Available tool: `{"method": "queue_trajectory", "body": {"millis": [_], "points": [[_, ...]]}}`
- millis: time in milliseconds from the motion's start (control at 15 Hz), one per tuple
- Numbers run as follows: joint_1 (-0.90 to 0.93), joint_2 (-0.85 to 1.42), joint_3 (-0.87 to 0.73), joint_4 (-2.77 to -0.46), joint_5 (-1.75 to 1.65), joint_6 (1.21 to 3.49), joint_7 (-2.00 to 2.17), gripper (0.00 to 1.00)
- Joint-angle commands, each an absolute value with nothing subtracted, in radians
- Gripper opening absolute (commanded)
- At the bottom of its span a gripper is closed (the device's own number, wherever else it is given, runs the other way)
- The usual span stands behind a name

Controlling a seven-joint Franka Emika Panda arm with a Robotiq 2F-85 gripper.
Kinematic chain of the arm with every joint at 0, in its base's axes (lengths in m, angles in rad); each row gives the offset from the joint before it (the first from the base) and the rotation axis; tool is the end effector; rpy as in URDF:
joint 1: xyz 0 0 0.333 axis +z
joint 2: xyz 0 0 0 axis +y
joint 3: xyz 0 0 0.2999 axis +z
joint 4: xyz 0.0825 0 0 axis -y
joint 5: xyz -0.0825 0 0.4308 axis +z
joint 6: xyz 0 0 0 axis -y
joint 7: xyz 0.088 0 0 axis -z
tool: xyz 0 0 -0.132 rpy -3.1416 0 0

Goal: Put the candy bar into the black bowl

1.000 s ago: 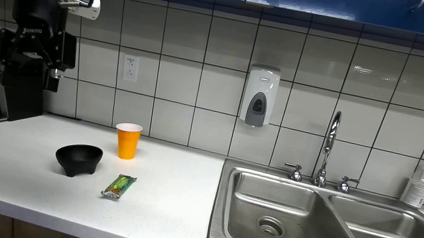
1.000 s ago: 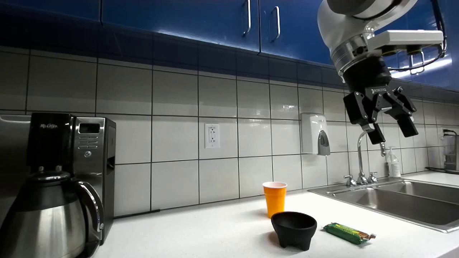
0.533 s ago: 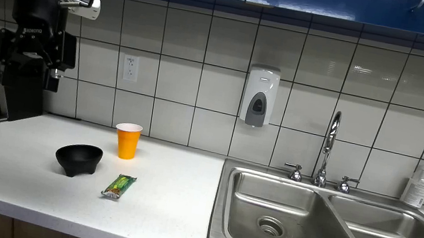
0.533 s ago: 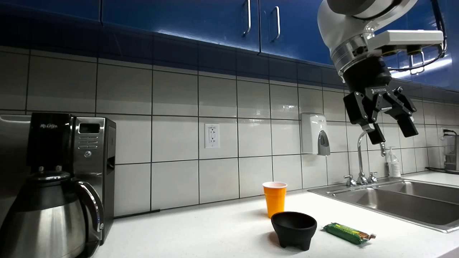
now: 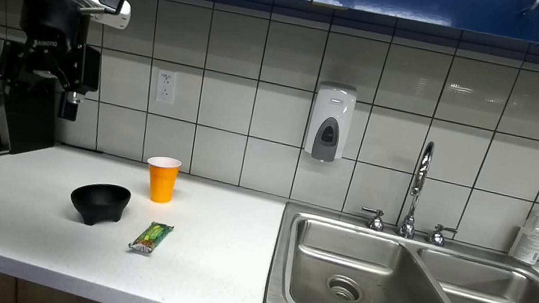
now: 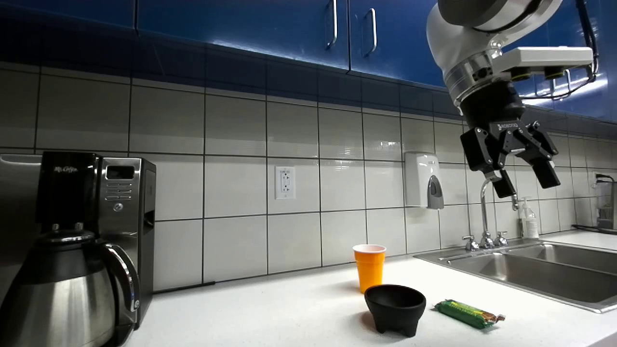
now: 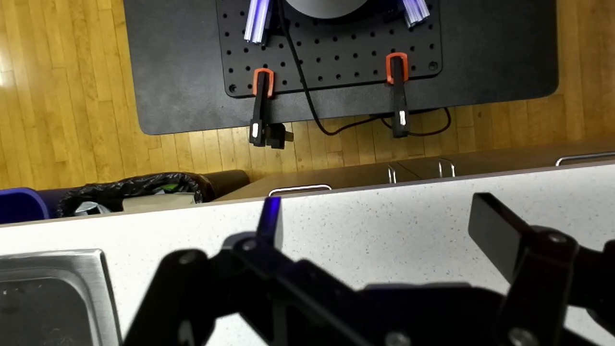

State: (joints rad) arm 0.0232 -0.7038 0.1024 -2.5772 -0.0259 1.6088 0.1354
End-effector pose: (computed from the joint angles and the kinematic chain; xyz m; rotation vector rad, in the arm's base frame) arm 0.3532 0.0380 0.4141 2.9945 -0.0576 -0.3838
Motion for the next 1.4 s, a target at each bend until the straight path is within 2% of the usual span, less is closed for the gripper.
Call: {"method": "queue_trajectory", "body": {"millis": [0, 733, 1333], "points": [[0.007, -0.633, 0.071, -2.568, -0.056, 1.671, 0.114, 1.0], [-0.013, -0.3, -0.039, -2.492, -0.172, 2.01, -0.041, 1.0], [-0.023, 0.025, -0.068, -2.307, -0.15, 2.129, -0.159, 1.0]]}}
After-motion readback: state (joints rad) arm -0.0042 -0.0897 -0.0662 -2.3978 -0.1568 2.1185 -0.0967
